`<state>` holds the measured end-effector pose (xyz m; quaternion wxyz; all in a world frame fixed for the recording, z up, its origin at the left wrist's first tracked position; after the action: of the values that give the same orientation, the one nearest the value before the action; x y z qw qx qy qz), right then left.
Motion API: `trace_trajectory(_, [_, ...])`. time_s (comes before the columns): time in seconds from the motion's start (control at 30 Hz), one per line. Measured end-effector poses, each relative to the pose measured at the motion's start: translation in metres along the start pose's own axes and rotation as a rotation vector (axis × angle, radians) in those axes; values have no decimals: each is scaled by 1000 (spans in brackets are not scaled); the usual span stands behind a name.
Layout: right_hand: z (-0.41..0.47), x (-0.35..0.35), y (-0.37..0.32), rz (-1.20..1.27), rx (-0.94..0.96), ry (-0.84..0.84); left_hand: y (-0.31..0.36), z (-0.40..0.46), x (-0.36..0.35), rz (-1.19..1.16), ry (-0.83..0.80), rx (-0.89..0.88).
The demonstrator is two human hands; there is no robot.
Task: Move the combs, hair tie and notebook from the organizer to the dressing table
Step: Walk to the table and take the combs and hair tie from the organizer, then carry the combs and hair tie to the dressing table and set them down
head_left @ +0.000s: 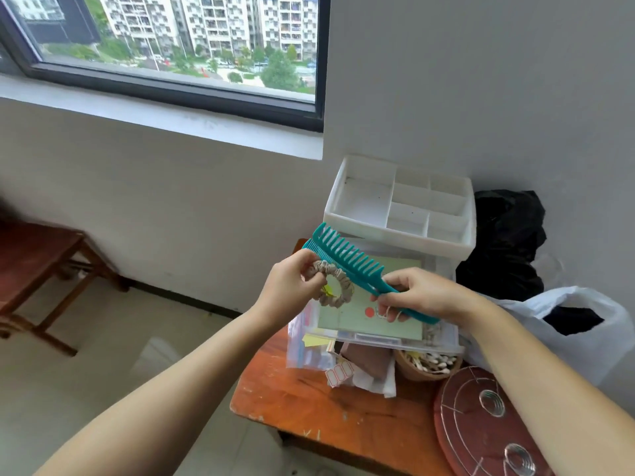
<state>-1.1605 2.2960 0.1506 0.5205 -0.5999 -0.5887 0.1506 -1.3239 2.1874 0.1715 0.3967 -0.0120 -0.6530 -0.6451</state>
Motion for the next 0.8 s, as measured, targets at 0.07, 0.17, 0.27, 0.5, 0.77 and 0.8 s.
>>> trace_trajectory(0.07, [5, -12, -14, 39, 27, -45, -7, -9, 18, -112, 55, 50])
trace_trajectory(0.17, [19, -39, -46, 42, 71, -83, -30, -31, 60, -220, 167, 115])
trace_trajectory(0.27, [36, -88, -87, -12, 123, -126, -67, -73, 116, -343, 311, 213])
trace_trajectory(0.5, [54, -312, -175, -215, 238, -286, -177, -279, 263, -481, 707, 559])
trace_trajectory(0.77, [-24, -648, -227, -182, 129, -773, -253, -606, 378, -569, 1168, 962])
trace_trajectory(0.8, [-38, -687, -231, -183, 104, -839, -257, -643, 386, -597, 1236, 988])
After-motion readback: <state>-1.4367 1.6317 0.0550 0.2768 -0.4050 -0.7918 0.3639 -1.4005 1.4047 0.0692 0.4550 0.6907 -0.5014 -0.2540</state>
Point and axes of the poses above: each hand's wrist, its own z-axis towards the middle knuckle, its own x-axis out of the back of the hand, y = z × x, the point moved 7 cm from there along z, towards the middle knuckle, and after that the axes turned 1 degree about y, right-handed, at the moved point
